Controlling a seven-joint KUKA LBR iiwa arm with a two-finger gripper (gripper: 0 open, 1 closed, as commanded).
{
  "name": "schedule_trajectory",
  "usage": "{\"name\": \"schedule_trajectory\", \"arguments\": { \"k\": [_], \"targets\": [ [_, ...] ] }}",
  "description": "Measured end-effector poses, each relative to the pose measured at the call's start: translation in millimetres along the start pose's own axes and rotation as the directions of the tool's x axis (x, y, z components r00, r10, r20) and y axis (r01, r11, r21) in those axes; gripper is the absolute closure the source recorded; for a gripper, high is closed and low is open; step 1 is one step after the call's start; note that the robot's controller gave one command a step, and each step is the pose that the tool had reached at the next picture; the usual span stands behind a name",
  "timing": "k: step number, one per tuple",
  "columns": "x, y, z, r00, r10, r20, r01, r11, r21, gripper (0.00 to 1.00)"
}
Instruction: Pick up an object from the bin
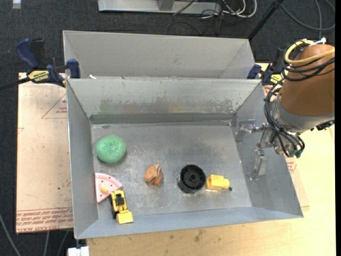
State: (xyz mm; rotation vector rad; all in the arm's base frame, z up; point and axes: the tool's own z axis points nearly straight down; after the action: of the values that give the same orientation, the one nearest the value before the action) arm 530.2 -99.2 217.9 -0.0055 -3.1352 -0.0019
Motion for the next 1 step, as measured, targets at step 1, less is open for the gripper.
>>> {"name": "schedule_trajectory", "arguments": {
  "k": [1],
  "targets": [
    [-1.4, 0.4, -4.6, 1.0, -0.003, 0.008, 0.003, 1.0, 0.001, 0.0]
  ]
}}
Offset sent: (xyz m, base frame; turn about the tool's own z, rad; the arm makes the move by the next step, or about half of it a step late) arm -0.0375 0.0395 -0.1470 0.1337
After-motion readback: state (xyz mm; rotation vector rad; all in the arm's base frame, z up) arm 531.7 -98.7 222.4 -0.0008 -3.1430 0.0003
